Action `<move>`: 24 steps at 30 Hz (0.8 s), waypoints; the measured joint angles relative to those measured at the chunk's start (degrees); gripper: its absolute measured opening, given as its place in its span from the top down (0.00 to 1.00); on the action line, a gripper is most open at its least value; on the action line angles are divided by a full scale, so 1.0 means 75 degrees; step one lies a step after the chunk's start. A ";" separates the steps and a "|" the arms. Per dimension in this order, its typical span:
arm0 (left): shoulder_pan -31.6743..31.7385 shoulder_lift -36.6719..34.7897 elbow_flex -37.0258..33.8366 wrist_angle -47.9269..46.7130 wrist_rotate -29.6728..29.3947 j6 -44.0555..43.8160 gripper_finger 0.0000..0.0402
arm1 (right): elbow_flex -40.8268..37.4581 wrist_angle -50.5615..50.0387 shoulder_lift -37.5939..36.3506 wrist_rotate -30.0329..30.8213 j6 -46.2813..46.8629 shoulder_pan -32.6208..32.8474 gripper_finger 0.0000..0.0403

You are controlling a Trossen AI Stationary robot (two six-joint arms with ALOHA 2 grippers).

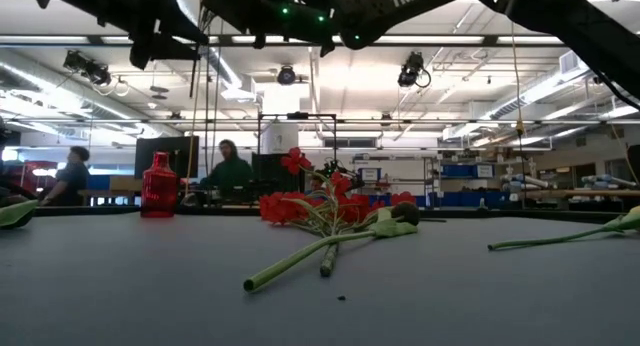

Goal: Sort flowers into vase by color
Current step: Put the top white flowers into the red vase

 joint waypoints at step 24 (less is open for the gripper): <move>-0.0003 0.0006 0.0006 0.0787 0.0396 0.0389 0.93 | 0.0000 -0.0239 -0.0009 -0.0041 -0.0042 -0.0009 0.98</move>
